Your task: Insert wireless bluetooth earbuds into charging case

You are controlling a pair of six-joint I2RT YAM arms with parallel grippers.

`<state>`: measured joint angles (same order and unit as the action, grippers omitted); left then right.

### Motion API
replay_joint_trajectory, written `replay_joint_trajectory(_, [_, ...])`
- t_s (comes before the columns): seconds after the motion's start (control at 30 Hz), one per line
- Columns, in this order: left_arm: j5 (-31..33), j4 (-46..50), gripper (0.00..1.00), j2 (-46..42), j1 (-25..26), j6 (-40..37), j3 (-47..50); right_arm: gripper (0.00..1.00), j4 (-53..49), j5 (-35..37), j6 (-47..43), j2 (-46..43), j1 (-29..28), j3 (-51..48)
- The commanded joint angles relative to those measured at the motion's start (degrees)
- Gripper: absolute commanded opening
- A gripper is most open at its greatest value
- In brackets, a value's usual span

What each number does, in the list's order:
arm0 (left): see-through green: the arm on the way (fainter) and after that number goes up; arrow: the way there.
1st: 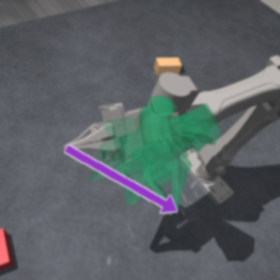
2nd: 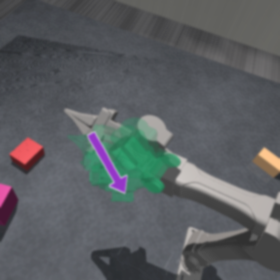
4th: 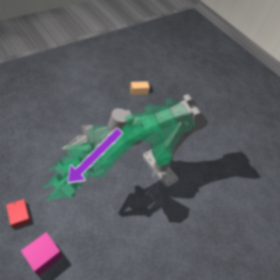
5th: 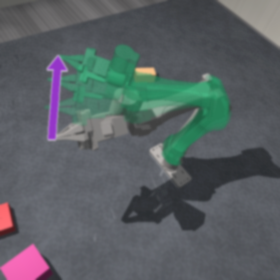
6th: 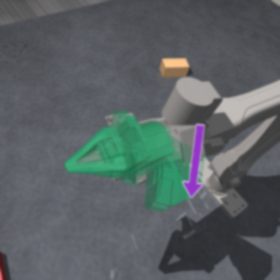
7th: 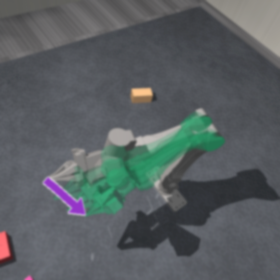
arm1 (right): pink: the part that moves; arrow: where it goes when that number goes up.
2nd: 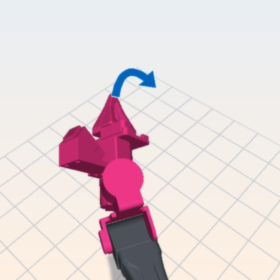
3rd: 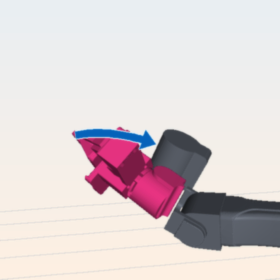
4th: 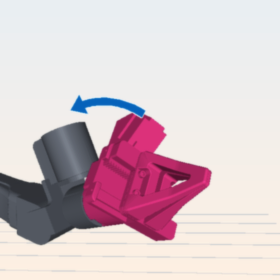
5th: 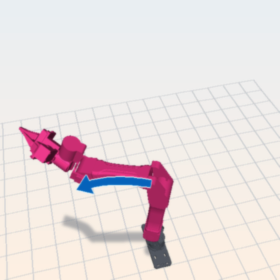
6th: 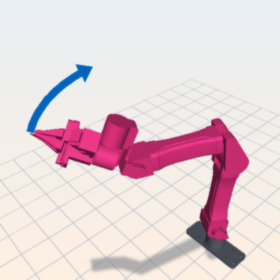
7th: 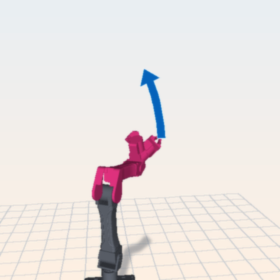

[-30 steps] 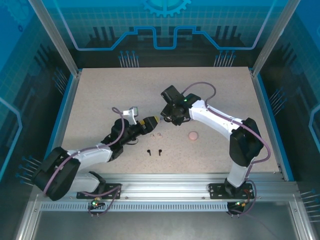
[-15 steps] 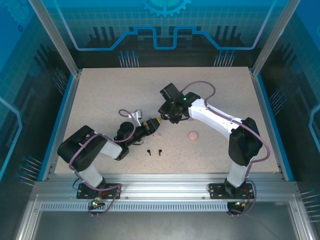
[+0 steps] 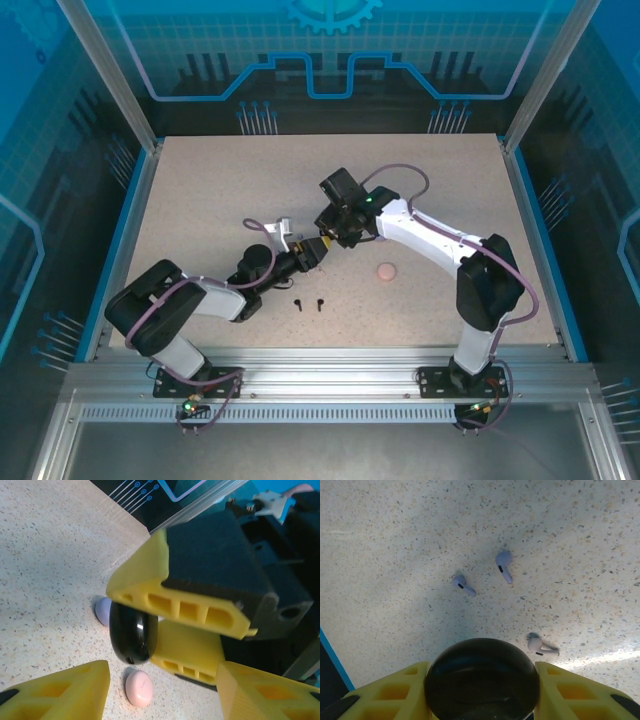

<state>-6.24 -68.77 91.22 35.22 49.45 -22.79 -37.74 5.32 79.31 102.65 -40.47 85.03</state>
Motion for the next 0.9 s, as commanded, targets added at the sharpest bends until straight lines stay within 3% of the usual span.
replay_joint_trajectory(0.0, [1.74, -0.9, 0.57, 1.27, 0.49, -1.04, -1.54, 0.41, 0.95, -0.49, 0.41, -2.46, -0.13, -1.74])
replay_joint_trajectory(0.87, [3.43, -1.27, 0.44, 3.59, 1.25, -2.34, -5.13, 0.41, 3.72, -1.51, 0.33, -6.24, -0.79, -4.57])
